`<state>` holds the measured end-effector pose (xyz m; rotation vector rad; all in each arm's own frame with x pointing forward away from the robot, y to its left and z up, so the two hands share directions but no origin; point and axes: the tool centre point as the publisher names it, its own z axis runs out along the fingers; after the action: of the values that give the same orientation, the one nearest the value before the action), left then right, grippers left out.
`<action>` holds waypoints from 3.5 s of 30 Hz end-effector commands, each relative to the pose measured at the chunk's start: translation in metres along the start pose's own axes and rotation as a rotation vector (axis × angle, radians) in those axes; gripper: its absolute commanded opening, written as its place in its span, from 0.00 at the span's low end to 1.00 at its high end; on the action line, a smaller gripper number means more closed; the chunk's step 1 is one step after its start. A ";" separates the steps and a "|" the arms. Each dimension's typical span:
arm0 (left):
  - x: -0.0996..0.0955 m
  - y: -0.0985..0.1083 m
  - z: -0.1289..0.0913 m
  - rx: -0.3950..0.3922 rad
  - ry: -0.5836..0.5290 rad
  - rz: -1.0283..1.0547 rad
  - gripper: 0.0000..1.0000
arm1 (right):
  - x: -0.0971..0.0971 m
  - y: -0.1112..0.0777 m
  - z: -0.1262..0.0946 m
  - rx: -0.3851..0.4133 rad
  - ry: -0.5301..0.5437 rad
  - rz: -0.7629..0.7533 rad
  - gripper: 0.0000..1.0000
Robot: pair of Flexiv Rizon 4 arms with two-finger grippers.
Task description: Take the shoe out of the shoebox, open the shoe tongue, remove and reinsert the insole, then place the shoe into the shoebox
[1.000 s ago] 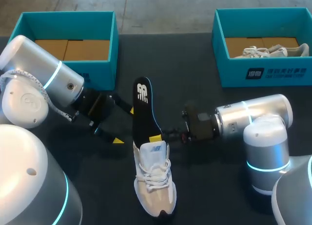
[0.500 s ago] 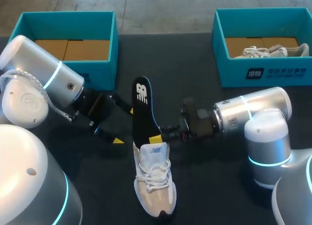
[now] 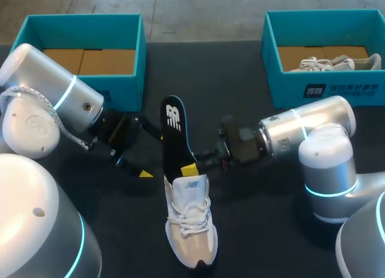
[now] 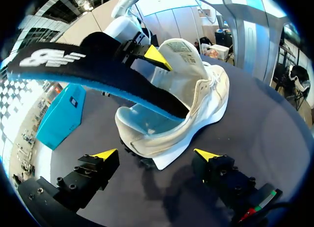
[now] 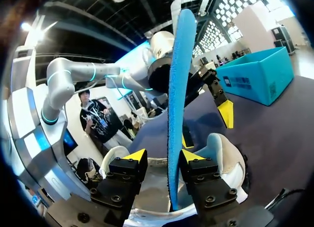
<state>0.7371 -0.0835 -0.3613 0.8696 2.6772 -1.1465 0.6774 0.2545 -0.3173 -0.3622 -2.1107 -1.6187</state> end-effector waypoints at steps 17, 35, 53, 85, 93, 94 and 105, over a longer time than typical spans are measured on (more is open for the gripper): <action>0.000 -0.001 0.000 -0.004 0.002 0.000 1.00 | -0.005 0.010 0.014 0.020 0.015 -0.018 0.44; 0.000 -0.001 0.000 -0.004 0.002 0.000 1.00 | -0.015 0.014 0.019 -0.009 0.007 0.015 0.34; 0.000 -0.001 0.000 -0.004 0.002 0.000 1.00 | -0.015 0.008 0.016 -0.022 0.013 0.050 0.00; 0.000 -0.001 0.000 -0.004 0.002 0.000 1.00 | -0.014 -0.016 0.021 -0.053 0.059 0.141 0.00; 0.000 -0.001 0.000 -0.004 0.002 0.000 1.00 | -0.013 -0.022 0.023 -0.047 0.064 0.161 0.00; 0.000 -0.001 0.000 -0.004 0.002 0.000 1.00 | -0.012 -0.022 0.023 -0.046 0.064 0.163 0.00; 0.000 -0.001 0.000 -0.004 0.002 0.000 1.00 | -0.003 -0.032 0.022 -0.037 0.061 0.212 0.00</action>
<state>0.7371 -0.0835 -0.3613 0.8696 2.6773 -1.1464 0.6669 0.2670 -0.3487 -0.5128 -1.9251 -1.5309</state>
